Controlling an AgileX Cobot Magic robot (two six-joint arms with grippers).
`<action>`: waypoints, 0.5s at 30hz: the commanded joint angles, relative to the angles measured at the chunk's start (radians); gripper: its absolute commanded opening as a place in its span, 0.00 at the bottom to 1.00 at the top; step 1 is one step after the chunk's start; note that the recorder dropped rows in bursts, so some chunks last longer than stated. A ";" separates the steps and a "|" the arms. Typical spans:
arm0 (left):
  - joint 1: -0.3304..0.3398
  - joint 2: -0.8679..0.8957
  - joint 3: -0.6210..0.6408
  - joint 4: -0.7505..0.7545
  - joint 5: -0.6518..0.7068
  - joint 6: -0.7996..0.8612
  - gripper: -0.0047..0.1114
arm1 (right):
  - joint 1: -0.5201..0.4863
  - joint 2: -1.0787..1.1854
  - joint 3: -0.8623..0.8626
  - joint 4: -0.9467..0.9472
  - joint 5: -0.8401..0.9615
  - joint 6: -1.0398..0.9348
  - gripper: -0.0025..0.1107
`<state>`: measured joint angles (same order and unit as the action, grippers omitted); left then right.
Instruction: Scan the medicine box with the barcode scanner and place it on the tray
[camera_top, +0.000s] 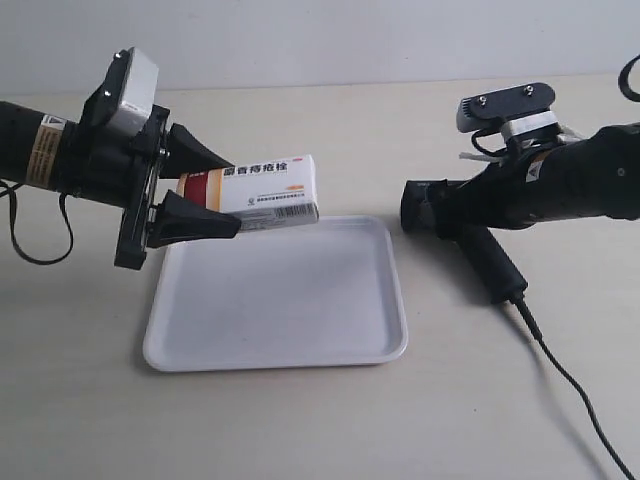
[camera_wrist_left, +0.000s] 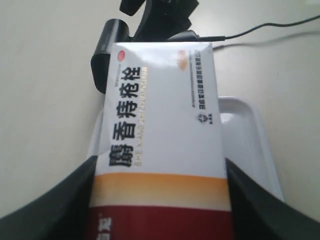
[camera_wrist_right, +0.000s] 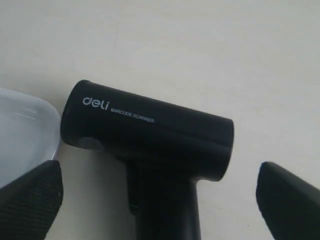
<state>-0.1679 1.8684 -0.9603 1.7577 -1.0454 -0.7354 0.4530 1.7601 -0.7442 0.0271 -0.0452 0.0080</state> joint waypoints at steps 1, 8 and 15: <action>-0.005 -0.017 0.038 -0.013 0.058 0.050 0.05 | 0.002 0.077 -0.034 -0.012 -0.003 -0.044 0.91; -0.005 -0.009 0.049 -0.013 0.070 0.060 0.05 | 0.000 0.141 -0.043 -0.012 -0.043 -0.147 0.91; -0.005 -0.007 0.049 -0.013 0.076 0.061 0.05 | -0.002 0.140 -0.043 -0.008 -0.088 -0.165 0.71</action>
<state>-0.1679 1.8651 -0.9155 1.7577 -0.9706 -0.6808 0.4530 1.9009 -0.7809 0.0271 -0.1078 -0.1366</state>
